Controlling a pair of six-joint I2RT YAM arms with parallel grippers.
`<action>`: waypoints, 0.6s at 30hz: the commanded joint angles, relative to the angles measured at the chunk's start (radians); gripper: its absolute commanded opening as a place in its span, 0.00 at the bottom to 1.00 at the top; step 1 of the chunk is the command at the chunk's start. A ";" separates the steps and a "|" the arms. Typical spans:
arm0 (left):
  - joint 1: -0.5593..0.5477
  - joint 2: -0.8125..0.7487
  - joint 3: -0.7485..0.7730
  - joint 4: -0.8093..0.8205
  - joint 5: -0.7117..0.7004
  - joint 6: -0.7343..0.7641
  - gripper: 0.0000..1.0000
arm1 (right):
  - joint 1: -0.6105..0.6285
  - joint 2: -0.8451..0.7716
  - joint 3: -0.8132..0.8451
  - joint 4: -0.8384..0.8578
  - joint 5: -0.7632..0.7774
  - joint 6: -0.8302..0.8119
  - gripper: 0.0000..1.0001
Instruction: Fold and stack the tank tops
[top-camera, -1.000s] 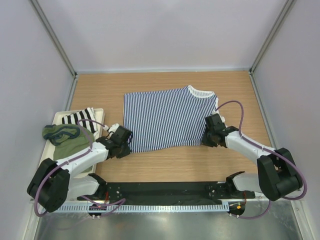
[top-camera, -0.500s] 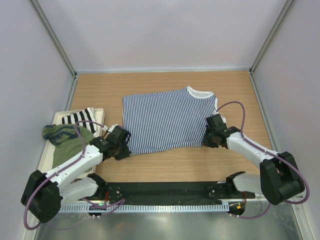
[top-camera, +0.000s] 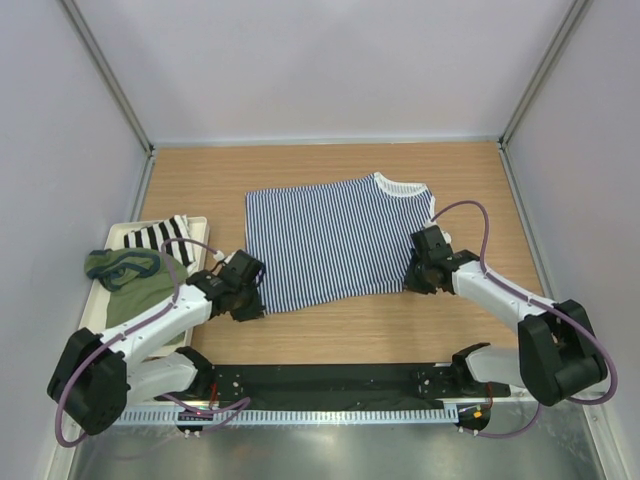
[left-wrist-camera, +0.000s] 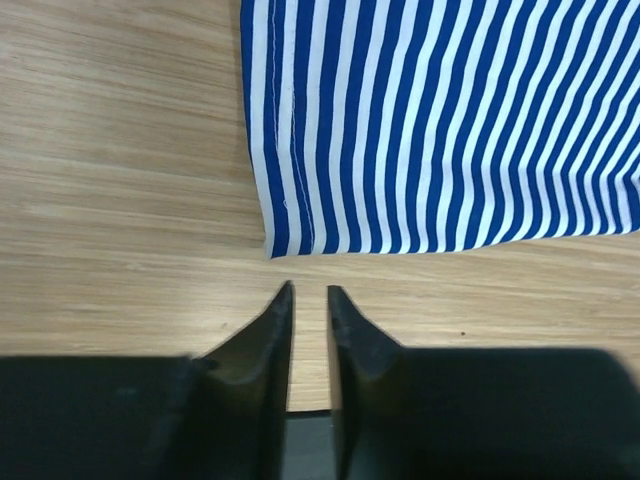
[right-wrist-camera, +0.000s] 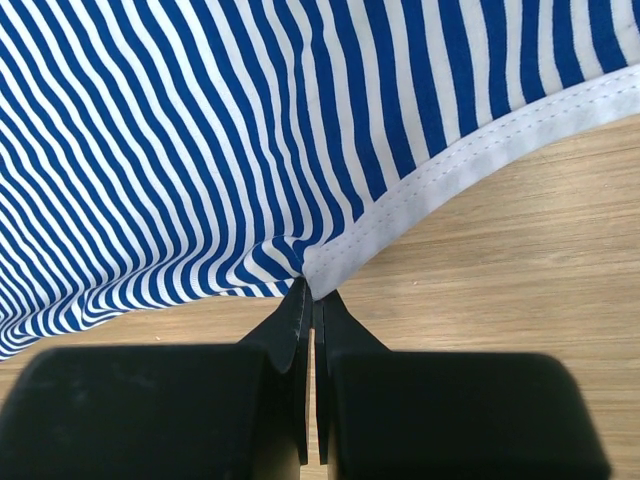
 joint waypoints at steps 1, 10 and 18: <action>-0.006 0.002 -0.004 0.033 -0.009 0.026 0.14 | 0.004 0.008 0.042 0.002 0.007 -0.006 0.01; -0.006 0.103 0.027 0.040 -0.080 0.050 0.28 | 0.004 0.023 0.040 0.013 0.002 -0.004 0.01; -0.006 0.134 0.030 0.074 -0.118 0.059 0.42 | 0.004 0.028 0.034 0.018 -0.001 -0.006 0.01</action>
